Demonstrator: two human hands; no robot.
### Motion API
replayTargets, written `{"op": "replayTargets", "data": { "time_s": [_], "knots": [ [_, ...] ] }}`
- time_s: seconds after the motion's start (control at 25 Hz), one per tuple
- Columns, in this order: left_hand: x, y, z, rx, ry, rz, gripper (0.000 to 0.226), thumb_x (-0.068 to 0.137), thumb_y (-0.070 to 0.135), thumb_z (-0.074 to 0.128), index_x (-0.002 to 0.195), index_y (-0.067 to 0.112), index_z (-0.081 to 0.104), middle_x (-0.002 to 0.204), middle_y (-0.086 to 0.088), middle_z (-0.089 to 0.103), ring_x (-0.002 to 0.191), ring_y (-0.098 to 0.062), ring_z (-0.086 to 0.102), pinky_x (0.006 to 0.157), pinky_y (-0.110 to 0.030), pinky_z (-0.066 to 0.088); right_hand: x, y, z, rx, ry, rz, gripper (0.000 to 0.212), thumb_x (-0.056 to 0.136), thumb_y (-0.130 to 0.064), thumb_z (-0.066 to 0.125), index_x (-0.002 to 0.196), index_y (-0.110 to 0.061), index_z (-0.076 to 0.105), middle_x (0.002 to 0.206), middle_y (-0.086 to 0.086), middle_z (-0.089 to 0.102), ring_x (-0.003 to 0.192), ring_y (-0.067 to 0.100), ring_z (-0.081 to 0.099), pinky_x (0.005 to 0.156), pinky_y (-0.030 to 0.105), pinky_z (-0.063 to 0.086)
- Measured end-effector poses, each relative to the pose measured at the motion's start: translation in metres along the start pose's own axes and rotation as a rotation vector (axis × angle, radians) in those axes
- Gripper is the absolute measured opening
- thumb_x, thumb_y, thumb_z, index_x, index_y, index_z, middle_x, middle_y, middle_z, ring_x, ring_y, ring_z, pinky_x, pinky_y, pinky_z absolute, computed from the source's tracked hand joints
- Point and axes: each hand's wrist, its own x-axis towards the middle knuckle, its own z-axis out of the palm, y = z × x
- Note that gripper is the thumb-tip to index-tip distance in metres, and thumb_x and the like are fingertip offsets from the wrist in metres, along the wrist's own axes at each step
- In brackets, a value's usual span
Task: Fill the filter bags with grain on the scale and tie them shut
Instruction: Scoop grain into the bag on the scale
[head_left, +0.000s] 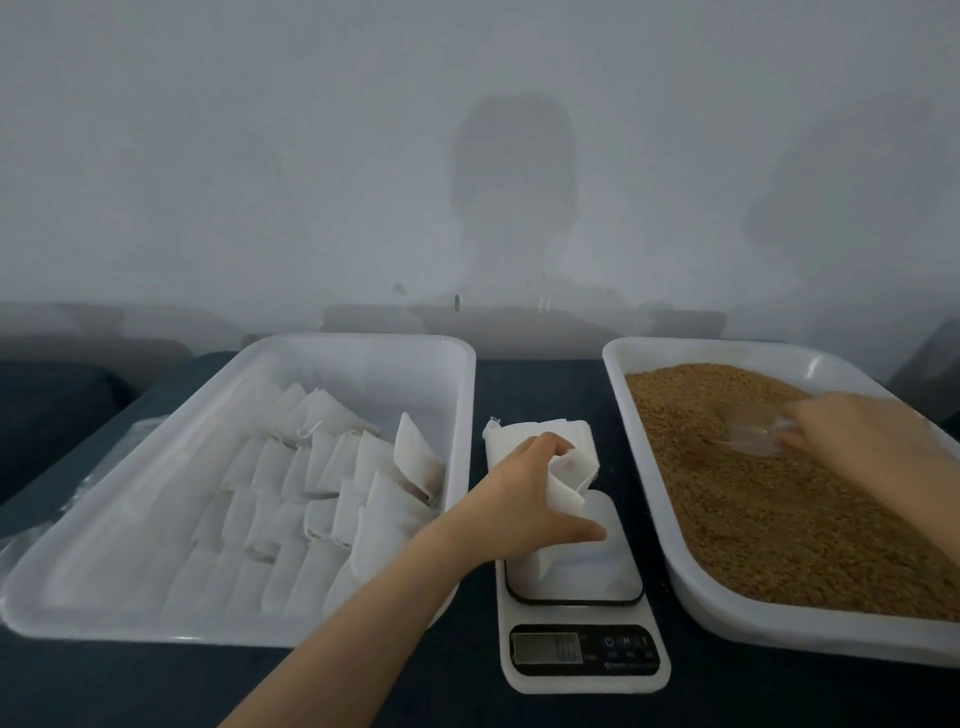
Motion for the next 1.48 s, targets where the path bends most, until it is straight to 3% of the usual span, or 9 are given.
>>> {"op": "replayTargets", "data": {
  "time_s": [0.12, 0.36, 0.48, 0.68, 0.8, 1.08, 1.24, 1.36, 1.48],
  "knots": [
    [0.002, -0.002, 0.001, 0.002, 0.001, -0.009, 0.071, 0.071, 0.049, 0.079, 0.126, 0.037, 0.036, 0.113, 0.019, 0.040, 0.094, -0.006, 0.049, 0.067, -0.011, 0.038, 0.008, -0.005, 0.018, 0.159, 0.050, -0.023, 0.023, 0.088, -0.047, 0.055, 0.091, -0.028, 0.066, 0.085, -0.004, 0.067, 0.078, 0.016, 0.063, 0.068, 0.034, 0.055],
    [0.004, -0.002, 0.002, -0.012, -0.018, -0.021, 0.068, 0.071, 0.049, 0.079, 0.121, 0.042, 0.033, 0.115, 0.019, 0.041, 0.095, -0.007, 0.049, 0.069, -0.013, 0.040, -0.005, 0.003, 0.031, 0.534, 0.003, 0.070, 0.037, 0.080, -0.051, 0.063, 0.112, -0.031, 0.066, 0.118, 0.000, 0.066, 0.094, 0.019, 0.063, 0.078, 0.038, 0.052],
    [0.004, -0.002, 0.002, -0.011, -0.019, -0.014, 0.068, 0.072, 0.048, 0.079, 0.119, 0.045, 0.031, 0.112, 0.021, 0.041, 0.095, -0.007, 0.049, 0.070, -0.013, 0.040, -0.022, 0.014, 0.026, 0.642, -0.031, 0.101, 0.036, 0.079, -0.049, 0.064, 0.111, -0.033, 0.065, 0.120, 0.004, 0.064, 0.079, 0.012, 0.058, 0.074, 0.035, 0.048],
    [0.004, -0.002, 0.001, -0.034, -0.025, 0.005, 0.066, 0.072, 0.047, 0.079, 0.116, 0.048, 0.030, 0.104, 0.031, 0.038, 0.094, -0.001, 0.048, 0.071, -0.014, 0.041, -0.051, 0.029, 0.010, 0.733, -0.080, 0.112, 0.055, 0.065, -0.062, 0.058, 0.111, -0.033, 0.065, 0.122, 0.003, 0.063, 0.105, 0.023, 0.059, 0.091, 0.043, 0.046],
    [0.004, -0.002, 0.001, -0.022, -0.033, 0.011, 0.066, 0.072, 0.047, 0.079, 0.117, 0.048, 0.030, 0.108, 0.023, 0.041, 0.094, -0.003, 0.049, 0.072, -0.015, 0.042, -0.062, 0.038, 0.009, 0.755, -0.059, 0.145, 0.067, 0.055, -0.072, 0.051, 0.109, -0.037, 0.065, 0.118, 0.000, 0.065, 0.099, 0.020, 0.060, 0.089, 0.042, 0.047],
    [0.005, -0.003, 0.002, -0.003, -0.048, 0.009, 0.066, 0.074, 0.046, 0.078, 0.118, 0.046, 0.029, 0.116, 0.018, 0.042, 0.100, -0.010, 0.048, 0.083, -0.023, 0.044, -0.071, 0.066, 0.039, 0.823, -0.044, 0.200, 0.026, 0.053, -0.076, 0.058, 0.078, -0.068, 0.057, 0.107, -0.010, 0.068, 0.088, 0.007, 0.056, 0.085, 0.040, 0.051],
    [0.006, -0.005, 0.003, 0.013, -0.060, -0.003, 0.069, 0.074, 0.048, 0.077, 0.119, 0.048, 0.025, 0.117, 0.017, 0.040, 0.099, -0.010, 0.048, 0.075, -0.018, 0.042, -0.072, 0.089, 0.067, 0.913, -0.037, 0.231, 0.035, 0.057, -0.069, 0.066, 0.091, -0.066, 0.060, 0.101, -0.017, 0.066, 0.095, 0.009, 0.060, 0.085, 0.043, 0.052],
    [0.008, -0.009, 0.004, 0.031, -0.062, -0.026, 0.076, 0.072, 0.050, 0.077, 0.128, 0.044, 0.025, 0.118, 0.015, 0.040, 0.099, -0.011, 0.050, 0.069, -0.014, 0.041, -0.071, 0.117, 0.088, 0.940, -0.030, 0.201, 0.030, 0.073, -0.046, 0.069, 0.090, -0.068, 0.059, 0.113, 0.001, 0.065, 0.105, 0.024, 0.059, 0.089, 0.046, 0.049],
    [0.010, -0.010, 0.006, 0.028, -0.064, -0.037, 0.078, 0.069, 0.052, 0.078, 0.128, 0.042, 0.026, 0.116, 0.014, 0.042, 0.097, -0.010, 0.052, 0.067, -0.013, 0.042, -0.089, 0.126, 0.068, 0.940, -0.080, 0.140, 0.034, 0.072, -0.061, 0.065, 0.104, -0.062, 0.058, 0.111, -0.019, 0.066, 0.094, 0.009, 0.065, 0.072, 0.037, 0.058]
  ]
}}
